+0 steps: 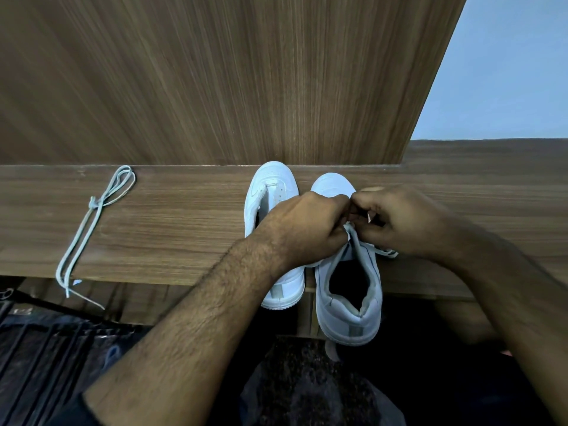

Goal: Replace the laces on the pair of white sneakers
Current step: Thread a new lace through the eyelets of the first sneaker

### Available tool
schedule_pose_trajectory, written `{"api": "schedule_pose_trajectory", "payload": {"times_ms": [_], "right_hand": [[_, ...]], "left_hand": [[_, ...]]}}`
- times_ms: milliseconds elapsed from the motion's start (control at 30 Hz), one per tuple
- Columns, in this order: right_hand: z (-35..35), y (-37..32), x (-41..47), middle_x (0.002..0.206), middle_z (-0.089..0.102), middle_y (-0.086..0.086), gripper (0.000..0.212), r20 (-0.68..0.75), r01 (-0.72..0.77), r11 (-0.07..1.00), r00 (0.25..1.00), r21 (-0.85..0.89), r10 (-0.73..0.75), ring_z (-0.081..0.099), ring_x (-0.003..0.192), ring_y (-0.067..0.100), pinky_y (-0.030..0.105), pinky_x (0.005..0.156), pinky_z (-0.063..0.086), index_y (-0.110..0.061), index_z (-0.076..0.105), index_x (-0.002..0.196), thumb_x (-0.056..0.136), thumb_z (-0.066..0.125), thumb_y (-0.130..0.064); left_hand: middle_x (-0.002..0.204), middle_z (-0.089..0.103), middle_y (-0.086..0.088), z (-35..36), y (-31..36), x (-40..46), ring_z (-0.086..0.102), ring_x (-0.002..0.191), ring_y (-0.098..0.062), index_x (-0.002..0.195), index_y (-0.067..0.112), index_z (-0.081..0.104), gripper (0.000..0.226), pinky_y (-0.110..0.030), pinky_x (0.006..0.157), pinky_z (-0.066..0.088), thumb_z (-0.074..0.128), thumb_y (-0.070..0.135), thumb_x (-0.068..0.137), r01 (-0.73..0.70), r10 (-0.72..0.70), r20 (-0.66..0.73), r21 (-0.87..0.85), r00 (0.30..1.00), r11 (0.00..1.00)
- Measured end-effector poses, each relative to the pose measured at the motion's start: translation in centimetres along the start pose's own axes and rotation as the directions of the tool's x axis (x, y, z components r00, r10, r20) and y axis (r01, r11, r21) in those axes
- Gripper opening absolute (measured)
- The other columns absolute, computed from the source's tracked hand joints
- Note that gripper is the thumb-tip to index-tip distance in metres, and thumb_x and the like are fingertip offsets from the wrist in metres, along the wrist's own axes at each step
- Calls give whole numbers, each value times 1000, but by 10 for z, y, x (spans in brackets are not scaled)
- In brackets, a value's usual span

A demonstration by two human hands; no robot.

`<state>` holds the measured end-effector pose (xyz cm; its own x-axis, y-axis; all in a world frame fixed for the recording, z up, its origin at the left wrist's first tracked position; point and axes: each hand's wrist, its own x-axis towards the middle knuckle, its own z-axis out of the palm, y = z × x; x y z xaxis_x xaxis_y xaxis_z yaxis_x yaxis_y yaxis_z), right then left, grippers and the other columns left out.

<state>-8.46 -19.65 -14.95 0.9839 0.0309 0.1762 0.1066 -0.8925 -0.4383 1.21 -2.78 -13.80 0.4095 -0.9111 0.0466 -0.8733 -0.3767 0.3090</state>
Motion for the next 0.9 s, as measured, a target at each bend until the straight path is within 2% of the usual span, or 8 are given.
{"api": "schedule_pose_trajectory", "payload": {"times_ms": [133,333,433,500,567,667,767,900], "right_hand": [[-1,1,1,79,59,-21,25,13,-27,999,1000,30,26,60,71,3,14,60,39,-36,51,74,84,68,-21],[-5,-5,-3,78,57,-22,36,-15,-38,993,999,109,40,59,68,4,12,58,41,-34,48,69,78,71,-8],[-3,-7,-1,78,55,-22,41,-40,-10,996,999,89,13,57,68,3,11,58,39,-37,44,69,76,71,-7],[1,-5,0,76,54,-18,39,-53,4,998,999,70,-1,55,69,4,13,59,39,-36,44,71,76,70,-8],[3,-3,1,75,53,-14,30,-60,-5,999,998,49,8,54,70,7,22,60,42,-32,46,75,78,68,-11],[6,-1,3,77,53,-14,25,-48,-18,1000,999,21,19,55,71,6,27,61,42,-31,47,80,80,66,-15],[4,0,2,78,56,-16,27,-25,-30,999,999,38,31,58,70,4,21,61,41,-35,47,78,87,66,-17],[-1,5,-1,82,67,-17,1,31,-76,995,997,66,74,63,74,0,16,63,44,-33,65,93,92,65,-32]], "left_hand": [[81,61,0,-2,-2,1,58,77,-25,87,22,45,11,-37,67,49,56,24,89,-3,4,20,-30,1000,1000],[82,60,-2,-3,1,1,57,77,-26,89,20,46,13,-37,67,48,57,25,91,-27,29,28,-41,999,999],[70,47,5,-3,2,2,52,72,-24,91,18,43,14,-33,62,39,55,25,92,-24,25,15,-31,1000,999],[66,39,9,-3,2,2,47,70,-23,92,18,40,15,-31,61,34,54,25,93,-22,22,-8,-16,1000,1000],[65,38,8,-2,0,1,47,70,-25,92,18,38,15,-32,62,34,53,24,93,-25,24,-16,-18,1000,1000],[66,40,6,-3,-1,2,51,71,-27,93,19,38,16,-32,62,35,53,24,94,-19,19,-8,-16,1000,1000],[68,46,5,-4,-2,1,52,72,-26,93,17,43,13,-34,64,41,53,23,93,-6,7,12,-33,1000,999],[89,69,0,-9,-6,-2,63,85,-22,102,18,61,13,-40,76,54,58,26,93,19,-16,41,-65,999,998]]}}
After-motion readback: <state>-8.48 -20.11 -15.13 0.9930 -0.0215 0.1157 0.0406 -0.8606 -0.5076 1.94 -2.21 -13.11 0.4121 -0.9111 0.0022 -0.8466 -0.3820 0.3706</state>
